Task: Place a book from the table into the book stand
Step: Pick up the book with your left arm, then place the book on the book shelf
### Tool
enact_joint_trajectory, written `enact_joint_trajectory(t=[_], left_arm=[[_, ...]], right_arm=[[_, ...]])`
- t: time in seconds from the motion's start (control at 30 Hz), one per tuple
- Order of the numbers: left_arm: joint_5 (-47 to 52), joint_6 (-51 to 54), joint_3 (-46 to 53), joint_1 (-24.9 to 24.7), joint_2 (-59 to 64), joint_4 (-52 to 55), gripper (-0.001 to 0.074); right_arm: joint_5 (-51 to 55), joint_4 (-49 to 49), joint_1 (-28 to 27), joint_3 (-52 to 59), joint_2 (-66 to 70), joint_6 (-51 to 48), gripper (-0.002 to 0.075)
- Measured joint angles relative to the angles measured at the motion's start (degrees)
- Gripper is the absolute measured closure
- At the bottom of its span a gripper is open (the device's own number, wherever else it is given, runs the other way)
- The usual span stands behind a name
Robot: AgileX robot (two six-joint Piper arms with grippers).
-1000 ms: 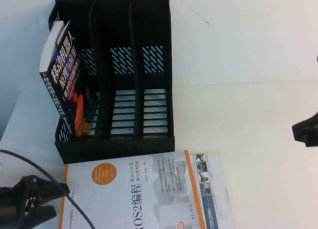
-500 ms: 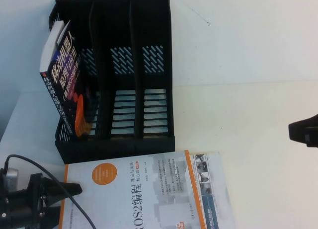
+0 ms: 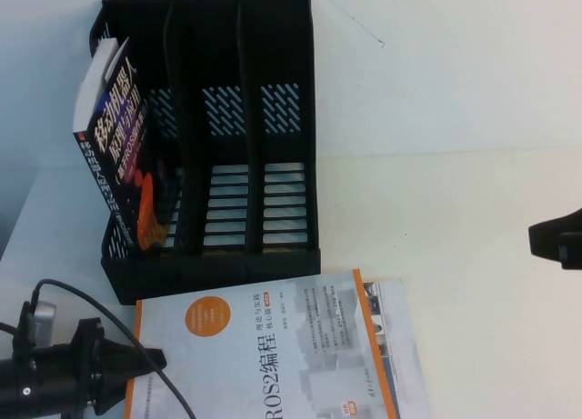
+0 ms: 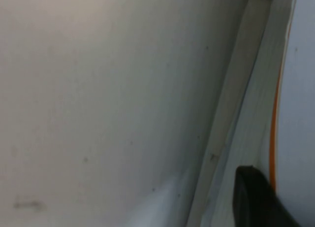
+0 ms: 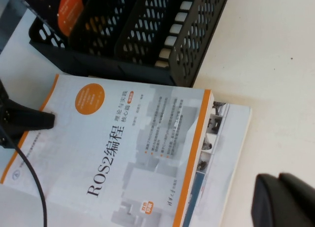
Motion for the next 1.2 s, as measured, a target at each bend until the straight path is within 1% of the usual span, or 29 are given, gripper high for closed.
enact_joint_trajectory(t=[0.17, 0.3, 0.57, 0.77, 0.87, 0.97, 1.1, 1.2], left_arm=[[-0.97, -0.66, 0.00, -0.14, -2.11, 0.79, 0.0623], [-3.67, -5.00, 0.00, -0.14, -8.14, 4.69, 0.0623], [-4.40, -13.34, 0.30, -0.14, -28.34, 12.89, 0.0626], [-0.81, -19.20, 0.02, -0.14, -45.42, 16.81, 0.0627], [1.13, -24.94, -4.11, -0.14, -52.53, 20.35, 0.0627], [2.20, -31.45, -11.32, -0.14, -57.31, 26.34, 0.0627], [3.22, -38.77, -22.67, -0.14, -58.88, 34.48, 0.0627], [2.39, -42.53, -29.09, -0.14, -57.94, 37.03, 0.0627]], right_arm=[[0.12, -0.98, 0.00, 0.00, 0.00, 0.00, 0.0720], [0.22, -1.23, 0.00, 0.00, 0.00, 0.00, 0.0720], [0.11, -1.72, 0.00, 0.00, 0.00, 0.00, 0.0720], [-0.23, -2.56, 0.00, 0.00, 0.00, 0.00, 0.0720], [-0.23, -2.94, 0.00, 0.00, 0.00, 0.00, 0.0720], [-0.23, -3.07, 0.00, 0.00, 0.00, 0.00, 0.0719], [-0.23, -3.11, 0.00, 0.00, 0.00, 0.00, 0.0720], [-0.23, -3.11, 0.00, 0.00, 0.00, 0.00, 0.0720]])
